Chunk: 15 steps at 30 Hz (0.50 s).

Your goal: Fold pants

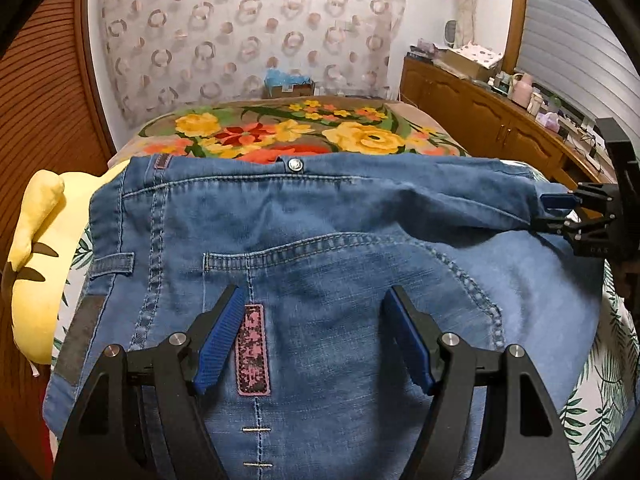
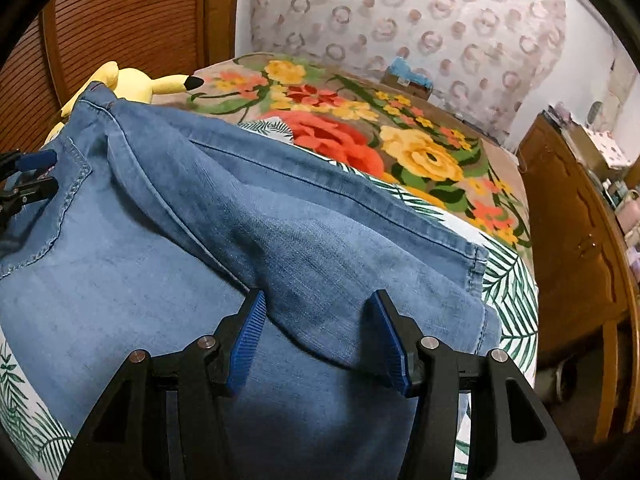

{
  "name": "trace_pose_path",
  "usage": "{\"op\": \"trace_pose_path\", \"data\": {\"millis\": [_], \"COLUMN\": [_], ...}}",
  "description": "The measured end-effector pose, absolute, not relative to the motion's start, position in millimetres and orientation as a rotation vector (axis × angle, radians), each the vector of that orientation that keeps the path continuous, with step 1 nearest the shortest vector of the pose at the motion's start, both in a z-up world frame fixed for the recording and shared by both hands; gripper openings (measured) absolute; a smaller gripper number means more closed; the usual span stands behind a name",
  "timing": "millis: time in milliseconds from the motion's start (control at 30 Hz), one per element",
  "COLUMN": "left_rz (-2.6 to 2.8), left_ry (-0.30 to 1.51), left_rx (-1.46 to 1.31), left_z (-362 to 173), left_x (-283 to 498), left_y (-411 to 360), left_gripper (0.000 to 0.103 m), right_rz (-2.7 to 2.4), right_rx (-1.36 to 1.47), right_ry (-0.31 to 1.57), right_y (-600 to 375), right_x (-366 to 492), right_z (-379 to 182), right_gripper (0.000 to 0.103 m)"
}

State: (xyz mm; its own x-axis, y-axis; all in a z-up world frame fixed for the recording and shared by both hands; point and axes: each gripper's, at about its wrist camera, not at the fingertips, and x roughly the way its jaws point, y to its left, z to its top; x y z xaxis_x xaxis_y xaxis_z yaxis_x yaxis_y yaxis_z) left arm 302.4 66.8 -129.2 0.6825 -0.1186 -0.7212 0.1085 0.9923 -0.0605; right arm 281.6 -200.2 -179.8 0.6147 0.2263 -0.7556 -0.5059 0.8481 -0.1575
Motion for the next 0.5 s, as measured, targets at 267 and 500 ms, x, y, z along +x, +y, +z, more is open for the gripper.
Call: {"op": "trace_pose_path", "data": {"millis": [267, 500], "left_rz": [-0.122, -0.117], "left_ry": [0.816, 0.822], "left_rx": [0.002, 0.001], "left_z": [-132.9, -134.1], "left_x": [304.9, 307.1], "left_y": [64.6, 65.3], "left_gripper": [0.074, 0.074], "right_rz": [0.48, 0.4], "right_rx": [-0.362, -0.319], "right_ry": [0.783, 0.722], "right_y": [-209.3, -212.1], "right_x": [294.3, 330.1], "right_z": [-155.2, -131.1], "right_gripper": [0.004, 0.004]}}
